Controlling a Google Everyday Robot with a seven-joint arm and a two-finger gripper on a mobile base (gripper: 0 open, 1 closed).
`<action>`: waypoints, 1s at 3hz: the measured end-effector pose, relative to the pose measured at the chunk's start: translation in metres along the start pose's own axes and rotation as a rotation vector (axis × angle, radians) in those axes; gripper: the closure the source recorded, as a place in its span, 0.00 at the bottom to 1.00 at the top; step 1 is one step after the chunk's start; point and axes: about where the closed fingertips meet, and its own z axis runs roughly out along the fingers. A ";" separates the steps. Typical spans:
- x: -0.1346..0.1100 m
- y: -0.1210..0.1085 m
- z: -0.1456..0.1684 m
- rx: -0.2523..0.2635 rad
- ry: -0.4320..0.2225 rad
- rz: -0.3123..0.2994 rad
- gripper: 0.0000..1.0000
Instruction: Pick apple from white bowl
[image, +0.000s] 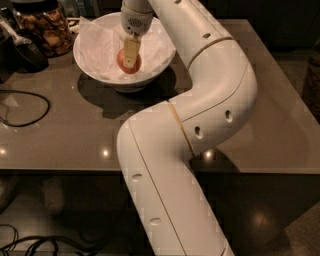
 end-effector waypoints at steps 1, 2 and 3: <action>-0.004 -0.001 -0.023 0.040 -0.013 -0.023 1.00; -0.005 0.000 -0.035 0.055 -0.023 -0.036 1.00; -0.015 0.007 -0.062 0.070 -0.093 -0.079 1.00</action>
Offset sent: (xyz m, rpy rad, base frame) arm -0.0492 -0.0187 0.0399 -0.0136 -0.0318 0.0448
